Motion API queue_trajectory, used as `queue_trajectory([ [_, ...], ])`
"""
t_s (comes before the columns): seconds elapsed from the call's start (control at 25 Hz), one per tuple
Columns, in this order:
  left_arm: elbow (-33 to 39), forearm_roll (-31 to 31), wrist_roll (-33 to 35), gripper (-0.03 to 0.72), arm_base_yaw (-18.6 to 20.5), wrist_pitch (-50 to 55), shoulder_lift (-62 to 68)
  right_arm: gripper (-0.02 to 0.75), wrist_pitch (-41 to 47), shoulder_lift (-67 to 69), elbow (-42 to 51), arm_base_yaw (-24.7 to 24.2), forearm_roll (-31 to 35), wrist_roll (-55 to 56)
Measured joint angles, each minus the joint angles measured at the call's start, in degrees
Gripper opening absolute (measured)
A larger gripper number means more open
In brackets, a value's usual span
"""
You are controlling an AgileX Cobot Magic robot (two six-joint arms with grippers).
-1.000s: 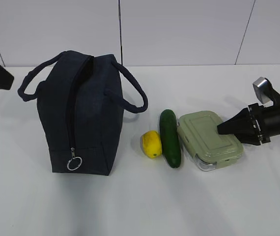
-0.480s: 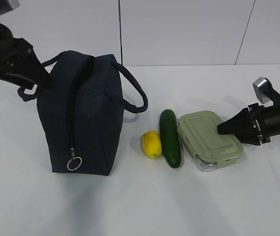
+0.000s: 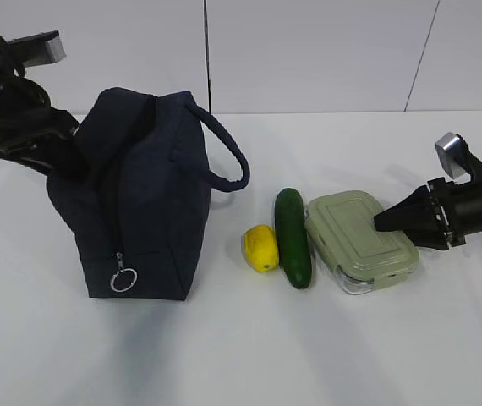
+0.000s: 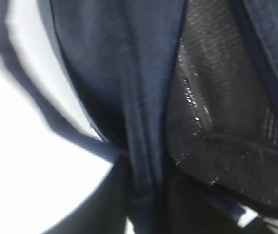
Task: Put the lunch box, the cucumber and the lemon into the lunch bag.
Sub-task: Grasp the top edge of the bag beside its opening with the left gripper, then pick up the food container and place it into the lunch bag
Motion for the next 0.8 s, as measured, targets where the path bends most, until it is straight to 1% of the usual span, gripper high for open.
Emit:
queue_trajectory([
  [0.04,-0.53,1.28,-0.09,0.094,0.00,0.00,0.00,0.399,0.00,0.00,0.00,0.00,0.00,0.00],
  [0.08,-1.03,2.66,-0.36,0.051,0.00,0.12,0.00,0.399,0.00,0.00,0.00,0.00,0.00,0.00],
  [0.12,-1.75,4.19,-0.87,0.035,0.00,0.25,0.00,0.399,0.00,0.00,0.00,0.00,0.00,0.00],
  [0.28,-6.36,10.87,-5.07,0.024,0.00,3.01,0.14,0.399,0.00,0.00,0.00,0.00,0.00,0.00],
  [0.4,-10.37,17.37,-8.73,0.023,0.00,5.07,0.14,0.399,0.00,0.00,0.00,0.00,0.00,0.00],
  [0.52,-13.31,22.45,-11.93,0.022,0.00,6.16,0.14,0.399,0.00,0.00,0.00,0.00,0.00,0.00],
  [0.64,-14.39,24.07,-12.99,0.022,-0.57,6.27,0.14,0.398,0.00,0.00,0.00,0.00,0.00,0.00],
  [0.8,-14.39,24.30,-13.47,0.022,-3.38,6.59,1.22,0.398,0.00,0.00,0.00,0.00,0.00,0.00],
])
